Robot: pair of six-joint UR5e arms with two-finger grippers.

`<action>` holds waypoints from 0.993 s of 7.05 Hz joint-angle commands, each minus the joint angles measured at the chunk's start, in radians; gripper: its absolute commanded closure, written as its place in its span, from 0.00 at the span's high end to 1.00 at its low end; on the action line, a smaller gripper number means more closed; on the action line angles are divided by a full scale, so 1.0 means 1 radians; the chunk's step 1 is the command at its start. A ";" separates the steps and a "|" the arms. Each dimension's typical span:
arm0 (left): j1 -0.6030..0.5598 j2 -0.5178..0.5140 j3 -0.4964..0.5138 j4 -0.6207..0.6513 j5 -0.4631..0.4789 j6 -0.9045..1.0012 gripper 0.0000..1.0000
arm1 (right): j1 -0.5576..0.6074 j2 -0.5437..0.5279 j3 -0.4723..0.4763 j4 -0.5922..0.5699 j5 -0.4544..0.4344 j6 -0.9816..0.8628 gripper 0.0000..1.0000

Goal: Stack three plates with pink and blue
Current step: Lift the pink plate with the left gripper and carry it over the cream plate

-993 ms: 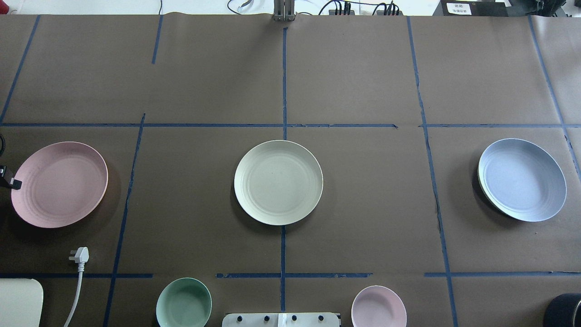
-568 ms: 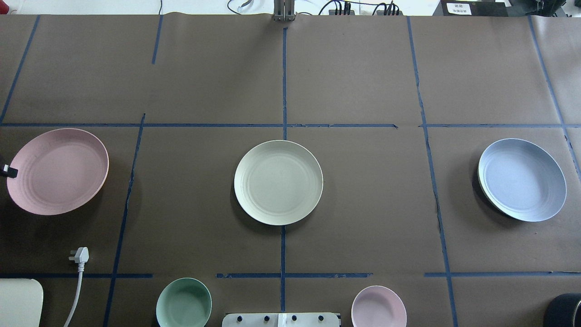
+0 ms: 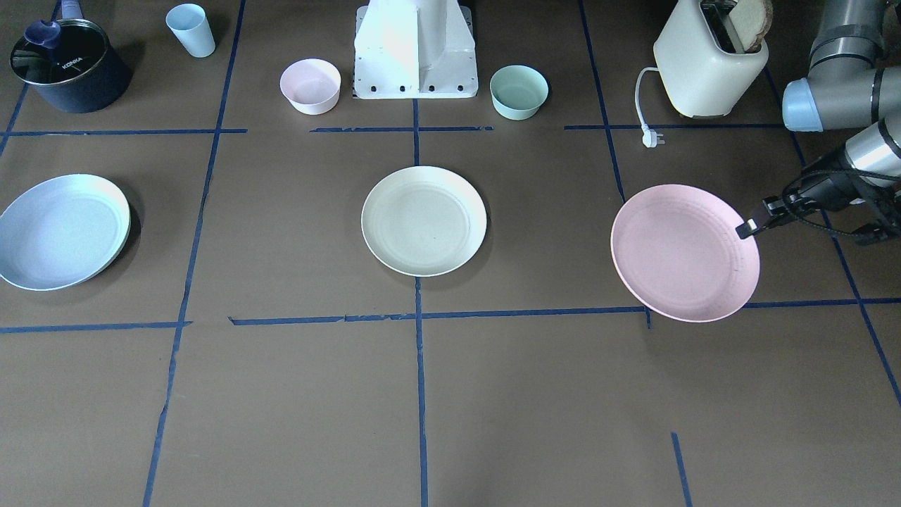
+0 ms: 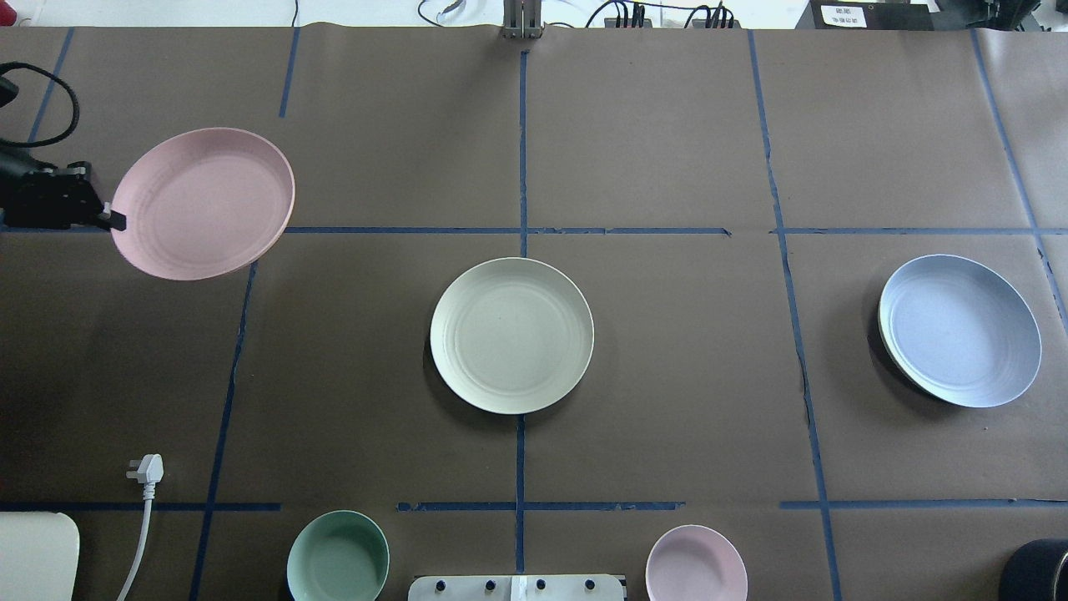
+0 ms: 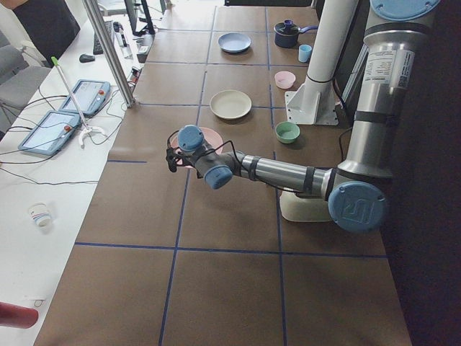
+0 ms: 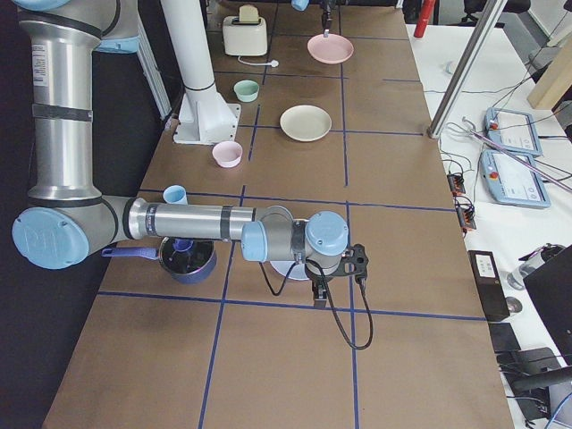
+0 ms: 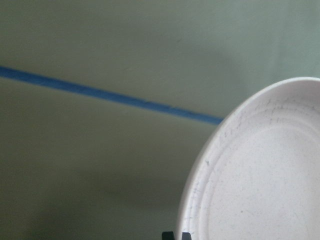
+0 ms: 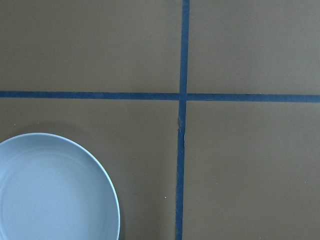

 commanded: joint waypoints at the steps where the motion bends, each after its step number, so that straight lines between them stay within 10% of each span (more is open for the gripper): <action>1: 0.160 -0.116 -0.039 0.003 0.142 -0.234 0.00 | -0.022 -0.001 -0.103 0.254 0.004 0.205 1.00; 7: 0.619 -0.237 -0.232 0.233 0.547 -0.499 0.00 | -0.079 0.007 -0.099 0.280 0.076 0.311 1.00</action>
